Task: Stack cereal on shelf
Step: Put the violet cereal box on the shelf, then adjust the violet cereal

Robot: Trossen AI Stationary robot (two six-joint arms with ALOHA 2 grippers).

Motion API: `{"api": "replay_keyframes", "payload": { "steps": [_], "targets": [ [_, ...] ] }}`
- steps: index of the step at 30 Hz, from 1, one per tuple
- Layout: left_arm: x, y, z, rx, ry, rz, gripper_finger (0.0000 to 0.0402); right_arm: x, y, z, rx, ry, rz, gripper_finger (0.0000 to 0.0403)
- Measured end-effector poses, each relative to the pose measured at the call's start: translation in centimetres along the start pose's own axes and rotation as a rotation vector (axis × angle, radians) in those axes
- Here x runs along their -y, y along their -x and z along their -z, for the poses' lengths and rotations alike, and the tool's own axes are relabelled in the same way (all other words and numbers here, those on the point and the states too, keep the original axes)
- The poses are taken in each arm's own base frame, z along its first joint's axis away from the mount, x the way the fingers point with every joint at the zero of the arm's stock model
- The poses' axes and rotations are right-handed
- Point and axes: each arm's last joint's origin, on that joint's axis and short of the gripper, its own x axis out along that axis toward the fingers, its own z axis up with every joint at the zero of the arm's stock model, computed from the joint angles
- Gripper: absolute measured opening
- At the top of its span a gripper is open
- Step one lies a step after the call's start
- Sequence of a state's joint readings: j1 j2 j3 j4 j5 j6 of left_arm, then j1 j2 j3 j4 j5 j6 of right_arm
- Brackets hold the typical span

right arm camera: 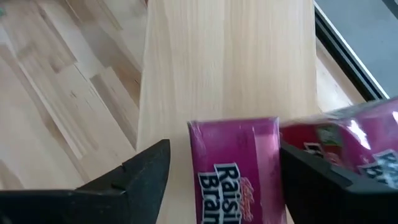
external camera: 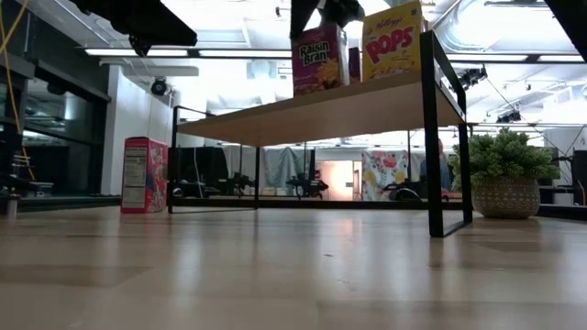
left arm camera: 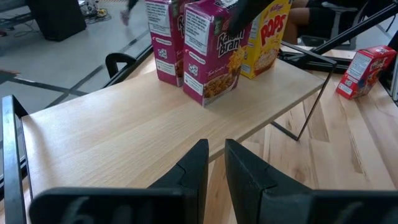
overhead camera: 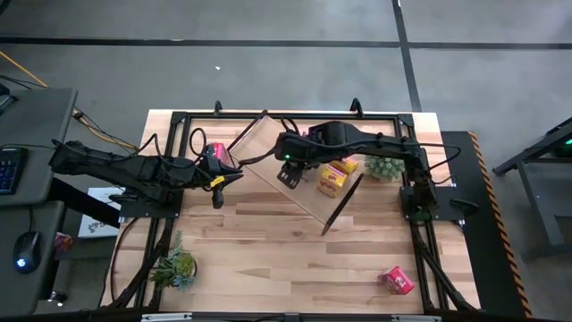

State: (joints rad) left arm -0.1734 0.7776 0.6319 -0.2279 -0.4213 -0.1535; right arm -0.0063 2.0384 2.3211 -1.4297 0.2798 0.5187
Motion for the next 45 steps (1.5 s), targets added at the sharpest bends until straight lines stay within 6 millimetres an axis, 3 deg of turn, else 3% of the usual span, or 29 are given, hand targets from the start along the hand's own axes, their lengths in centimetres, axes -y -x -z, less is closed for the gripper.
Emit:
{"api": "replay_keyframes", "payload": {
  "steps": [8, 16, 21, 28, 36, 45],
  "targets": [
    [0.0, 0.0, 0.0, 0.000, 0.001, 0.000, 0.0047, 0.7, 2.1, -0.4, 0.101, 0.010, 0.022, 0.0271],
    [0.0, 0.0, 0.0, 0.000, 0.002, 0.000, 0.0047, 3.0, 5.0, -0.5, 0.202, 0.067, 0.139, 0.0266],
    [0.0, 0.0, 0.0, 0.000, 0.002, 0.000, 0.0047, 6.6, 4.2, -0.6, 0.087, 0.059, 0.286, 0.0203],
    [0.0, 0.0, 0.0, -0.002, 0.001, 0.000, 0.0047, 12.2, 2.3, -1.7, -0.029, 0.021, 0.300, 0.0017],
    [0.0, 0.0, 0.2, -0.019, -0.007, -0.003, 0.0047, 15.1, 0.2, -1.7, -0.173, 0.054, 0.130, 0.0003],
    [0.0, 0.0, 0.2, -0.020, -0.008, -0.003, 0.0047, 15.2, 1.6, -0.4, -0.157, 0.108, -0.015, 0.0001]
  ]
}}
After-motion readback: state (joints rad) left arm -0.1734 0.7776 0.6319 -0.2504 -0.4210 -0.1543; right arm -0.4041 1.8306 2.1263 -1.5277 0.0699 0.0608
